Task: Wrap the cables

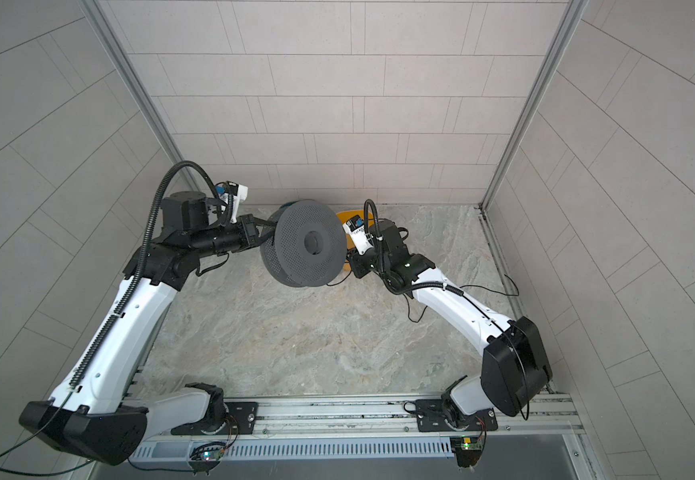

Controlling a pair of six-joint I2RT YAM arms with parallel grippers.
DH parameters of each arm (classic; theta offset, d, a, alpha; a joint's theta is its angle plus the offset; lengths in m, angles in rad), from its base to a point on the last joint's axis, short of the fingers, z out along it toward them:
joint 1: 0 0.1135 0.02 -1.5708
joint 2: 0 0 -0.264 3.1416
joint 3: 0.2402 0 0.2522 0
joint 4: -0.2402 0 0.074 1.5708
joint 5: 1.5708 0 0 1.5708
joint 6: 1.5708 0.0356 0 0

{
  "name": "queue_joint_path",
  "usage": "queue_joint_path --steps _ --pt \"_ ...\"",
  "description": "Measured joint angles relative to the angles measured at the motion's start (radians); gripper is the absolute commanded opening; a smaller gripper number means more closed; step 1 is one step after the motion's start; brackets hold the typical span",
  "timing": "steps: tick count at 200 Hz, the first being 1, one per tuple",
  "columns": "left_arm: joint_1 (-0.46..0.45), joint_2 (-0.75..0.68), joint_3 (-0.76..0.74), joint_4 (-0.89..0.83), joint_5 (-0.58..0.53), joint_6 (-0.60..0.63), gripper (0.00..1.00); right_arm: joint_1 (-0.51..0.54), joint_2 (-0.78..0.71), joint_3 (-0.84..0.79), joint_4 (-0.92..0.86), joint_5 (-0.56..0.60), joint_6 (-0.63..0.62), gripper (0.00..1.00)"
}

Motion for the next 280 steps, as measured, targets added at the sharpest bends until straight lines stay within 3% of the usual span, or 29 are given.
queue_joint_path --steps 30,61,99,159,201,280 --pt "0.002 0.0 0.027 0.012 0.023 -0.015 0.0 -0.019 -0.017 -0.01 -0.013 0.031 -0.013 0.37" --pt "0.002 0.002 0.05 0.006 0.022 -0.016 0.0 -0.039 -0.092 -0.024 -0.034 0.045 -0.038 0.63" --pt "0.002 0.024 0.093 -0.037 0.023 -0.012 0.0 -0.053 -0.173 -0.026 -0.056 0.063 -0.071 0.77" --pt "0.008 0.057 0.162 -0.121 0.034 0.018 0.0 -0.053 -0.264 -0.111 -0.072 0.114 -0.124 0.79" --pt "0.011 0.06 0.171 -0.133 0.054 0.013 0.0 -0.051 -0.343 -0.261 -0.043 0.106 -0.14 0.78" --pt "0.021 0.067 0.172 -0.119 0.115 -0.03 0.0 -0.037 -0.227 -0.293 0.08 0.073 -0.158 0.77"
